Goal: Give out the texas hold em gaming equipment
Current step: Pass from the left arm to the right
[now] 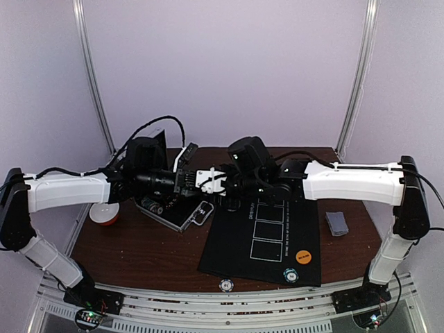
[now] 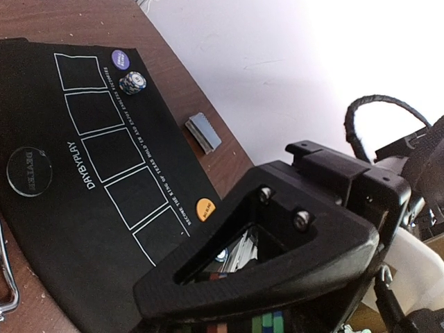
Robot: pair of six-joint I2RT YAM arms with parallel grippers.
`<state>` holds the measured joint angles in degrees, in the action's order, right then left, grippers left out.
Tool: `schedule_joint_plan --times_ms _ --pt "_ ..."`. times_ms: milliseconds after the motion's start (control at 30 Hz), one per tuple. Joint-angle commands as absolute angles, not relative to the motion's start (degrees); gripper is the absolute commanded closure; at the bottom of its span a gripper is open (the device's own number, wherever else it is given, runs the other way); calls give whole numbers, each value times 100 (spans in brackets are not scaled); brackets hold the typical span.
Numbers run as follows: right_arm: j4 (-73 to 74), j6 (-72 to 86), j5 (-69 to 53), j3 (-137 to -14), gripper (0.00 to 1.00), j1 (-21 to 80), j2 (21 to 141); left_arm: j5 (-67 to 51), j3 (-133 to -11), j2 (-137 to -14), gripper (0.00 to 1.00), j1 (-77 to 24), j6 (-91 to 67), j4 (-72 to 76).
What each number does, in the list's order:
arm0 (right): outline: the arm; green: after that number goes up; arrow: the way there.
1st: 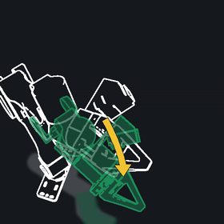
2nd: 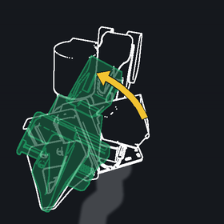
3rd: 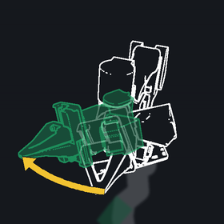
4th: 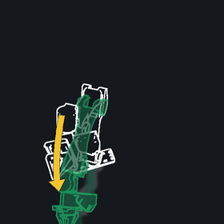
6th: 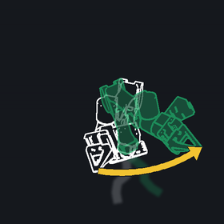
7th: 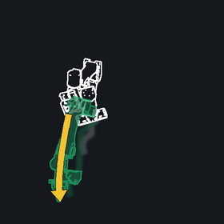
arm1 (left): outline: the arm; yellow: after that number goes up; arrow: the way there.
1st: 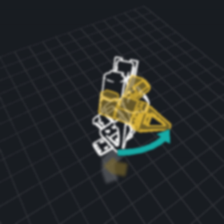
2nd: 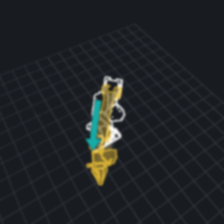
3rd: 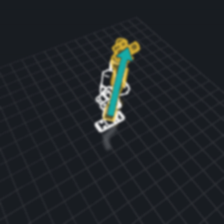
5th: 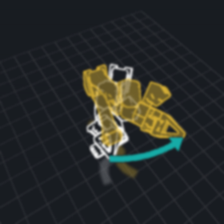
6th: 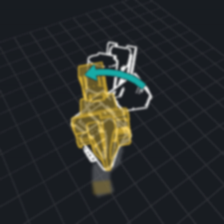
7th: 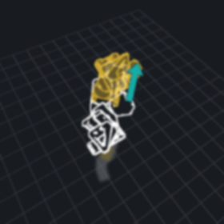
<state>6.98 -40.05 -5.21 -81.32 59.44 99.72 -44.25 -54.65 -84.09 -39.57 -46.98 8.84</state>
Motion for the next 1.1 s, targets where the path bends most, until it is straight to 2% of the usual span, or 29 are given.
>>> schedule_joint_plan --times_ms 0,400,700,1000,1067 --pt "1240 -3813 -863 -8545 100 5970 10031 -4895 -5306 -8340 57 -3896 -5112 1722" --pt "1858 -3530 -1097 -9069 100 5888 10342 -5242 -4949 -8513 40 -3820 -5767 2865" --pt "1953 -3509 -1179 -9148 100 5842 10408 -5164 -4878 -8615 26 -3753 -5703 2793" --pt "2089 -3464 -1286 -9185 100 5760 10470 -5168 -4922 -8648 2 -3732 -5641 2812" --pt "2100 -3437 -1308 -9165 100 5735 10461 -5165 -4914 -8642 2 -3715 -5613 2776"
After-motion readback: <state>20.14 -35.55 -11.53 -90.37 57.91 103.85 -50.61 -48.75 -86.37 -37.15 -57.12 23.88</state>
